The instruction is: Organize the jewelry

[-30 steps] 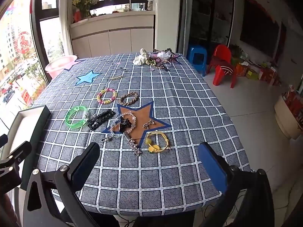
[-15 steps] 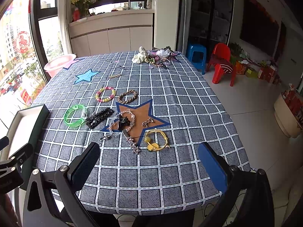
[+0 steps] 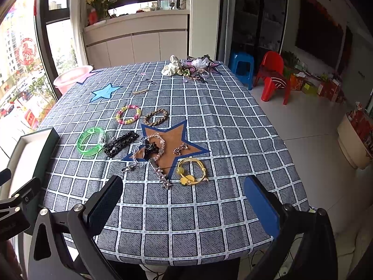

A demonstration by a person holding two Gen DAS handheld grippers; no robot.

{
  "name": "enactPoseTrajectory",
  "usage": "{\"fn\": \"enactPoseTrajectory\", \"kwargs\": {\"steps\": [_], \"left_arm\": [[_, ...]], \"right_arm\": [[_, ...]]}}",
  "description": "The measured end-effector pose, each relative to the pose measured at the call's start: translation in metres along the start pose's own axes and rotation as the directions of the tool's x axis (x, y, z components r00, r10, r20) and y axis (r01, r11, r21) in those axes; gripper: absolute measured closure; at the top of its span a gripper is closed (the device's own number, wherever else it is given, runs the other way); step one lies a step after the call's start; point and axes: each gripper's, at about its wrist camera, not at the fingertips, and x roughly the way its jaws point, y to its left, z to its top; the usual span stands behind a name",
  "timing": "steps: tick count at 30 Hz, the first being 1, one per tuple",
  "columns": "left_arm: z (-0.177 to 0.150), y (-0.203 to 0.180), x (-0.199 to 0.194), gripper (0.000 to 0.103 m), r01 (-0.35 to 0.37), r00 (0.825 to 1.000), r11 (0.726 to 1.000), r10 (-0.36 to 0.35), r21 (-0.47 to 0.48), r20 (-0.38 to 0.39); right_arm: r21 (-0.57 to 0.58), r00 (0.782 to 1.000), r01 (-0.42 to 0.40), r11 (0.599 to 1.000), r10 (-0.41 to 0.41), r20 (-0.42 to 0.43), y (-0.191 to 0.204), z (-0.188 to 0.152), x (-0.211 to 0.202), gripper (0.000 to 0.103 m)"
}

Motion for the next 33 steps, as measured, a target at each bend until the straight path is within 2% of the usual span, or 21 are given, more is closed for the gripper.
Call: {"fn": "enactPoseTrajectory", "kwargs": {"steps": [33], "left_arm": [[-0.0021,-0.0001,0.0050,0.000,-0.007,1.000,1.000,0.007,-0.003,-0.010]], "right_arm": [[0.003,1.000,-0.002,1.000,0.002,-0.008,-0.0020,-0.0009,0.0039,0.000]]}}
